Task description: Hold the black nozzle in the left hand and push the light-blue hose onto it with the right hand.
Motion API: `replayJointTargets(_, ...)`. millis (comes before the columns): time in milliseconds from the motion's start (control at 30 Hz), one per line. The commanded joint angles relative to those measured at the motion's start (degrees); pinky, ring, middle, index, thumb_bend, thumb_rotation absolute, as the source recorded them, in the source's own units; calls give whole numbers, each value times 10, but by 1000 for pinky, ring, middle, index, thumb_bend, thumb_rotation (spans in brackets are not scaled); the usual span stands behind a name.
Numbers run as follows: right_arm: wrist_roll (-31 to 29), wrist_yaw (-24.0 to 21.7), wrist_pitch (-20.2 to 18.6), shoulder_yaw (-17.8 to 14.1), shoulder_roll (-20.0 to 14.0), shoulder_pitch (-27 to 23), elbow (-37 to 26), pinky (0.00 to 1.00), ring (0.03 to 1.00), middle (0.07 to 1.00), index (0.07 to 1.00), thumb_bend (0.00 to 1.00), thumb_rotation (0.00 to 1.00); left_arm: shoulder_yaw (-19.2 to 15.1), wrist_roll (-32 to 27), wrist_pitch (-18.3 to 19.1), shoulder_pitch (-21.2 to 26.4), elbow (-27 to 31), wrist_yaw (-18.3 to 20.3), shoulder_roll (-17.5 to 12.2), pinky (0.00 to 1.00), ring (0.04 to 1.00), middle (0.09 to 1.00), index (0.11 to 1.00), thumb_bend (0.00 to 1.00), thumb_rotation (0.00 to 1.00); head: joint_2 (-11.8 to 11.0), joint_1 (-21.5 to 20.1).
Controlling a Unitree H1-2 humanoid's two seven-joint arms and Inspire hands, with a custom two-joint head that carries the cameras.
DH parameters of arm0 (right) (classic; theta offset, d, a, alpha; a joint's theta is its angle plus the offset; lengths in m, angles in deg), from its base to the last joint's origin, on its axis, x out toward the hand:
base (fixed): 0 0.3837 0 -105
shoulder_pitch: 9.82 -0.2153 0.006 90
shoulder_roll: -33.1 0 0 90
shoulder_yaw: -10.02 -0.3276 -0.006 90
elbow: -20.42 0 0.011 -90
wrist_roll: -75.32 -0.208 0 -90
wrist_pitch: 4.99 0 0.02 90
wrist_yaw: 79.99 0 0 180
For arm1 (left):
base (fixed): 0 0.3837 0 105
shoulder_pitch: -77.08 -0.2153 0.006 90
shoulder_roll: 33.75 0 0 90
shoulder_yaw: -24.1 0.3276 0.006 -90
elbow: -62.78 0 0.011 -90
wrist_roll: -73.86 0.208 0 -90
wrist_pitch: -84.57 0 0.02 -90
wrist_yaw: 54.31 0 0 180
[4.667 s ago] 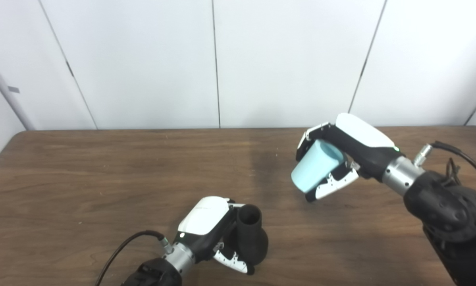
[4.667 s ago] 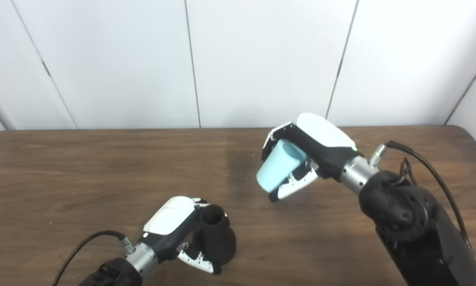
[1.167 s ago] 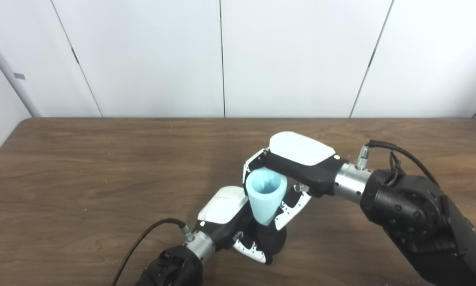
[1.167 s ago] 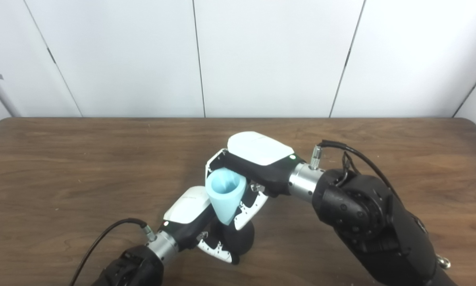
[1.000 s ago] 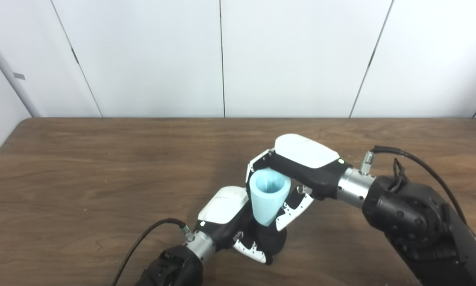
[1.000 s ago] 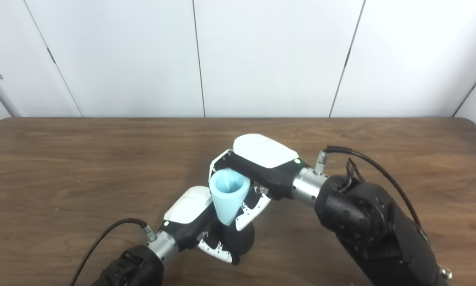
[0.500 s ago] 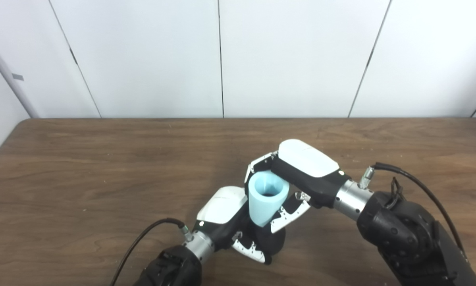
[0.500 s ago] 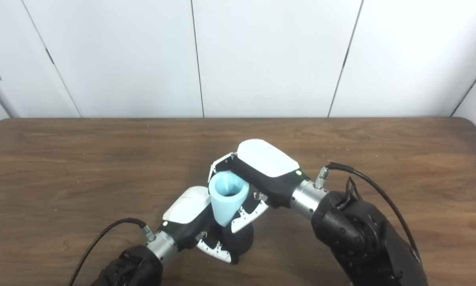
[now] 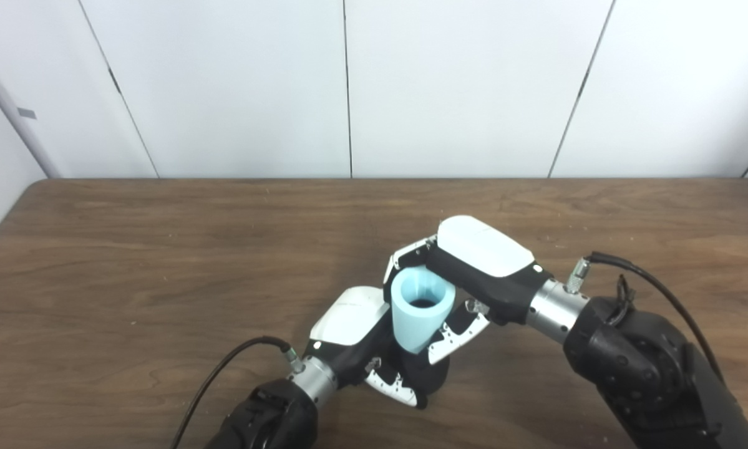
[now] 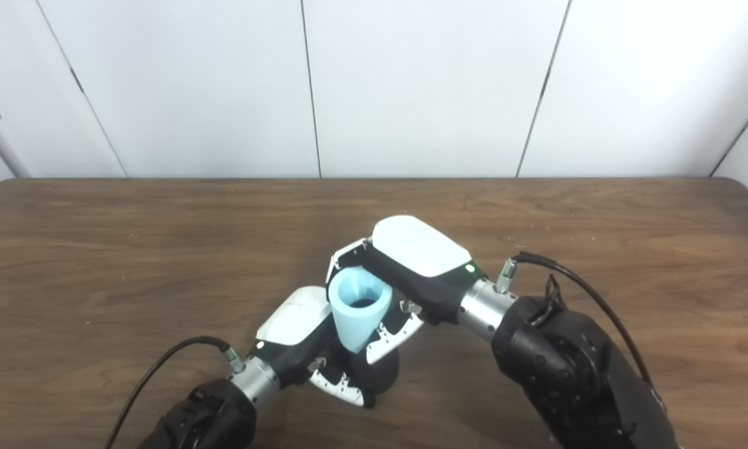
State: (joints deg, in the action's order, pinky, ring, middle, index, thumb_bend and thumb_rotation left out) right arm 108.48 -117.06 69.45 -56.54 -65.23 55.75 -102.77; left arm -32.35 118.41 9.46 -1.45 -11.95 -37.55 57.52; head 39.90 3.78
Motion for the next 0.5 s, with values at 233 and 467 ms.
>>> replayJointTargets(233,-6,3,62,-33,-26,-17,-52,947,985,979,893,862,385,32,3,24,-36,-38,73,-8,867,650,525,464,518,0,2,4)
replayJointTargets(467,1,14,85,-66,-11,-17,-68,1000,1000,1000,1000,864,657,32,0,24,-35,-37,76,-9,842,615,522,463,518,0,1,2)
